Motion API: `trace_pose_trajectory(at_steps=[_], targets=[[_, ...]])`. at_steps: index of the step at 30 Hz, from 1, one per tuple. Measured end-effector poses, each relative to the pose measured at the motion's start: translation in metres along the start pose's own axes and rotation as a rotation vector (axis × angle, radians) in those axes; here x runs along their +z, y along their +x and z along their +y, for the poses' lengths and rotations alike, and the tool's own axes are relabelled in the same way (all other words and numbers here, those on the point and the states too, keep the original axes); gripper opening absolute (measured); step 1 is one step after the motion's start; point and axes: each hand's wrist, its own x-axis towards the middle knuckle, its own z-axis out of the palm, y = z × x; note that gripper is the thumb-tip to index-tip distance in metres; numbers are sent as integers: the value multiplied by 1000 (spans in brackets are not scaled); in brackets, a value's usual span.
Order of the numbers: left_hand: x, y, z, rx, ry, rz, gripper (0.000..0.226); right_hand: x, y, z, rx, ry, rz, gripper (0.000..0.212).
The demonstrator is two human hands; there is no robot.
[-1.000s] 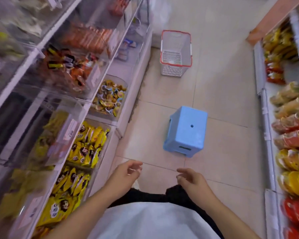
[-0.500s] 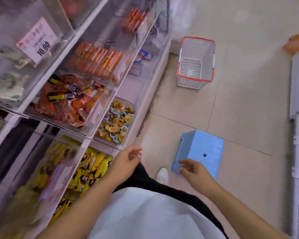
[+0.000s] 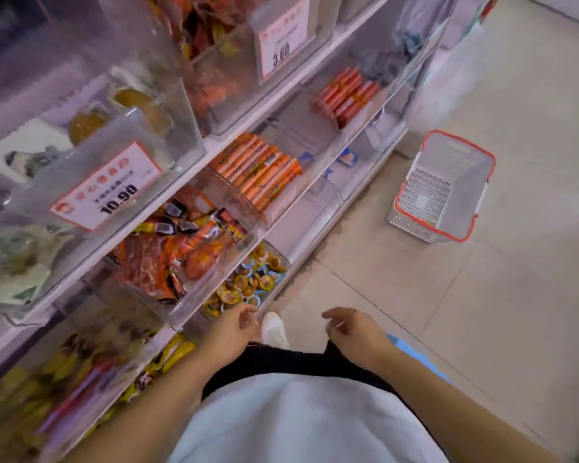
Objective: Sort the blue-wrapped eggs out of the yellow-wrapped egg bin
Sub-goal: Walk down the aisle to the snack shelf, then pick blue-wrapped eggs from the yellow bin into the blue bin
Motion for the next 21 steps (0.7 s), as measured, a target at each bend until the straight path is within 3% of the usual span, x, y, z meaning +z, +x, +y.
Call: trace_pose_trajectory(at_steps=[10,14,17,21], targets=[[15,17,17,-312,-74,198,36,-46,127,-51,-368,-547,-320,38],[49,52,14,-408,-102,417,43,-35,201,-51,-607,-784,-469,44],[70,87,0,-344,-1,522,46,-6,240,-54,-856,-891,-435,49],[78,145,-34,-183,200,826,45,54,290,-60,-1170,-834,-155,72]])
